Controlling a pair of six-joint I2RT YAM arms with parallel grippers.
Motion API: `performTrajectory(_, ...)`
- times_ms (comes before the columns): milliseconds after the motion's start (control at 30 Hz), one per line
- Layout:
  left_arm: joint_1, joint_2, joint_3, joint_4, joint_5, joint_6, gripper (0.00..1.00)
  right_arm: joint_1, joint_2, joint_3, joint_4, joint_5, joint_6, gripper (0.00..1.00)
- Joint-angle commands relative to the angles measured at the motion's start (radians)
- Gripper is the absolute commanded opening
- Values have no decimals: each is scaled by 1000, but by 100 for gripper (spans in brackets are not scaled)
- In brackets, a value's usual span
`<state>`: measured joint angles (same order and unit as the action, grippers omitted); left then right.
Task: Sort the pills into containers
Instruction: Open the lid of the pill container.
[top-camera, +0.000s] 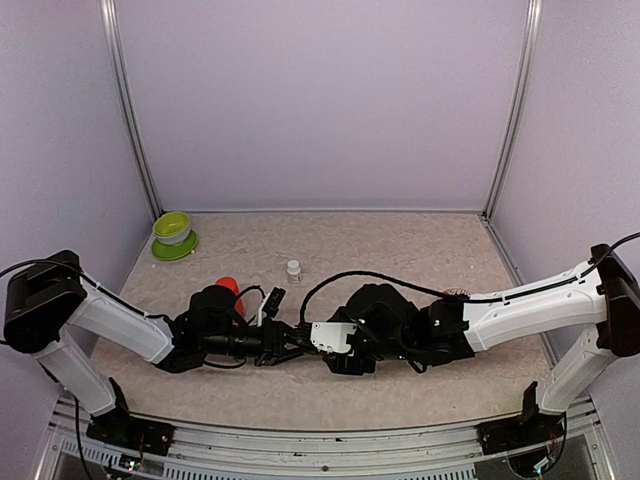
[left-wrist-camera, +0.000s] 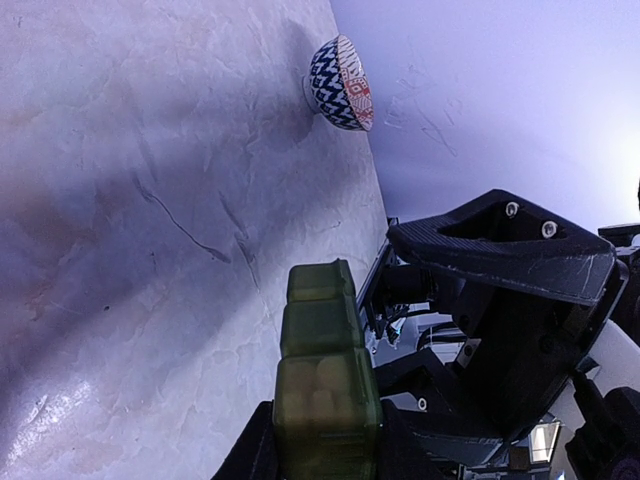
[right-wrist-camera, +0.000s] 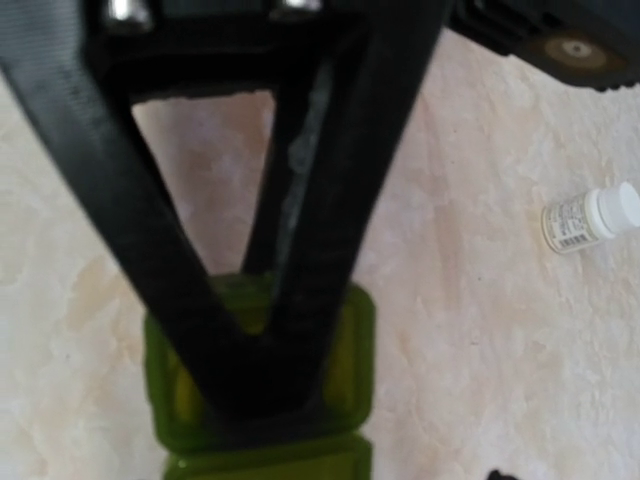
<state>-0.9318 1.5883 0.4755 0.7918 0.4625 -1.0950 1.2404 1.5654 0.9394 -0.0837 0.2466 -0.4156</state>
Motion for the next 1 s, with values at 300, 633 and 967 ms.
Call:
performTrajectory(300, -2, -8, -1, 18, -4, 2, 26, 13, 76, -3, 17, 15, 18, 71)
performTrajectory(633, -2, -3, -2, 18, -5, 3, 26, 32, 52, -19, 77, 87, 6, 67)
performTrajectory(967, -2, 18, 3, 29, -1, -3, 27, 58, 25, -56, 108, 135, -6, 52)
